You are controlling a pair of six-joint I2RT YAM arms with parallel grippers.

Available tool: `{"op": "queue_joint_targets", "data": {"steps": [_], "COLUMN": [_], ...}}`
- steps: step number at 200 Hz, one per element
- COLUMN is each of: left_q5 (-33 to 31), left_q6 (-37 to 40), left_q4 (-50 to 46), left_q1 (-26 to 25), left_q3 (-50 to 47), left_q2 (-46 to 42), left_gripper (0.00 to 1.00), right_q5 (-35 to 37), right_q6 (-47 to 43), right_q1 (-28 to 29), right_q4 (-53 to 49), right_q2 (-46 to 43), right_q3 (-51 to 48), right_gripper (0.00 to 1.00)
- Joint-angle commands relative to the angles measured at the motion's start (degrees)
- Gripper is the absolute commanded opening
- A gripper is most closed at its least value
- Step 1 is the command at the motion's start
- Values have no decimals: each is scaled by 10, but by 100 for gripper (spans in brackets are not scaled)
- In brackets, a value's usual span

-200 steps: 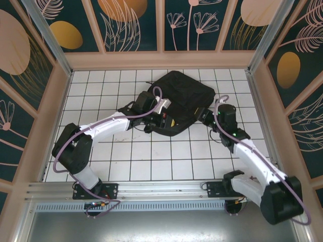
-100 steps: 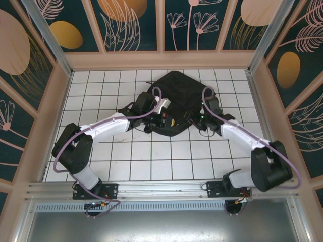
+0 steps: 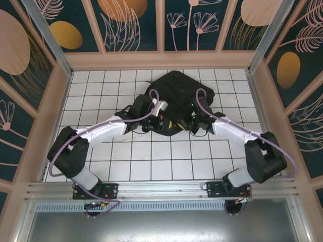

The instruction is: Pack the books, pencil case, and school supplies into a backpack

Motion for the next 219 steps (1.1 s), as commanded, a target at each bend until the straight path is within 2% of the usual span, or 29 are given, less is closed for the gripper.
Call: {"op": "queue_joint_targets", "data": {"steps": [1, 103, 147, 181, 219], "left_q5": [4, -50, -38, -39, -30], "left_q6": [14, 11, 7, 7, 3], "left_q4": [-2, -1, 4, 4, 7], "left_q1": [0, 25, 42, 44, 44], "left_q3": [-16, -59, -62, -71, -76], "left_q2": [-40, -75, -78, -84, -88], "left_gripper": [0, 0, 0, 0, 0], "right_q5": [31, 85, 65, 92, 132], "right_q6": [-23, -125, -161, -191, -209], "right_q1": [-24, -65, -116, -149, -153], "right_q4": [-32, -104, -118, -148, -175], "right_q2": [5, -9, -23, -24, 1], "right_q3": [8, 22, 15, 33, 69], "right_gripper": [0, 0, 0, 0, 0]}}
